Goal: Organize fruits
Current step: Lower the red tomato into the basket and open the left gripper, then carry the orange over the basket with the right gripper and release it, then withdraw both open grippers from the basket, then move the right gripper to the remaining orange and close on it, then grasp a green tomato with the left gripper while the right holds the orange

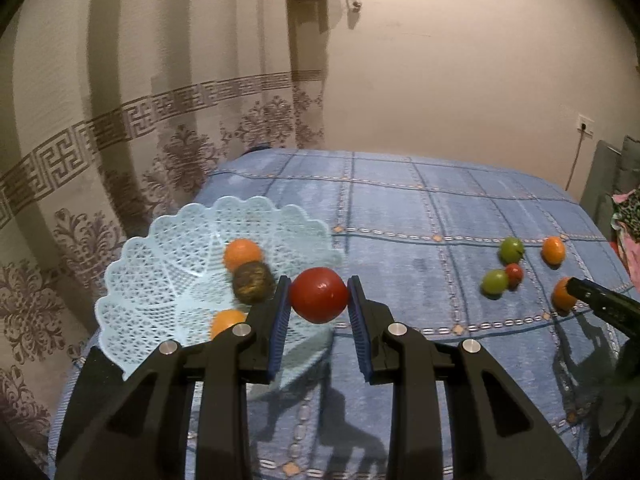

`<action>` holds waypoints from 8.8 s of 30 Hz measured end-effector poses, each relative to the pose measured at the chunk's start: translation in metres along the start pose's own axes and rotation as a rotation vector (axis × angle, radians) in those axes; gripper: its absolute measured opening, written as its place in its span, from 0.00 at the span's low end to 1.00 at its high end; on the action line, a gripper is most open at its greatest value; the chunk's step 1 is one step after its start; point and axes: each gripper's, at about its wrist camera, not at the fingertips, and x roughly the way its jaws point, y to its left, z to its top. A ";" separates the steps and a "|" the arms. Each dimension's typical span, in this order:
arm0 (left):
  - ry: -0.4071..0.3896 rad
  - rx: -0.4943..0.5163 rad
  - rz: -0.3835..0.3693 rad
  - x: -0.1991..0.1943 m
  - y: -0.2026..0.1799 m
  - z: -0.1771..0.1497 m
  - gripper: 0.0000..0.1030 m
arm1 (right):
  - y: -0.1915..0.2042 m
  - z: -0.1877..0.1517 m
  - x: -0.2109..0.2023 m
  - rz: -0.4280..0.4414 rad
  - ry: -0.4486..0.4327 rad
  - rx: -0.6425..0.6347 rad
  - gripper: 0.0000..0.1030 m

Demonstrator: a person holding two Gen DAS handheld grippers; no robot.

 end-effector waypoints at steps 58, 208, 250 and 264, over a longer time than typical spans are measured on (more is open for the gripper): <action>-0.037 -0.151 0.059 -0.012 0.078 -0.001 0.81 | -0.001 0.013 0.036 -0.256 0.056 0.003 0.43; -0.001 0.157 -0.093 0.015 -0.087 0.011 0.97 | -0.024 0.064 0.092 -0.117 0.071 0.047 0.46; 0.151 0.290 -0.224 0.072 -0.161 -0.001 0.80 | -0.032 0.025 0.026 -0.021 0.034 0.056 0.34; 0.232 0.295 -0.356 0.108 -0.175 -0.006 0.47 | -0.031 0.025 0.032 -0.003 0.044 0.053 0.34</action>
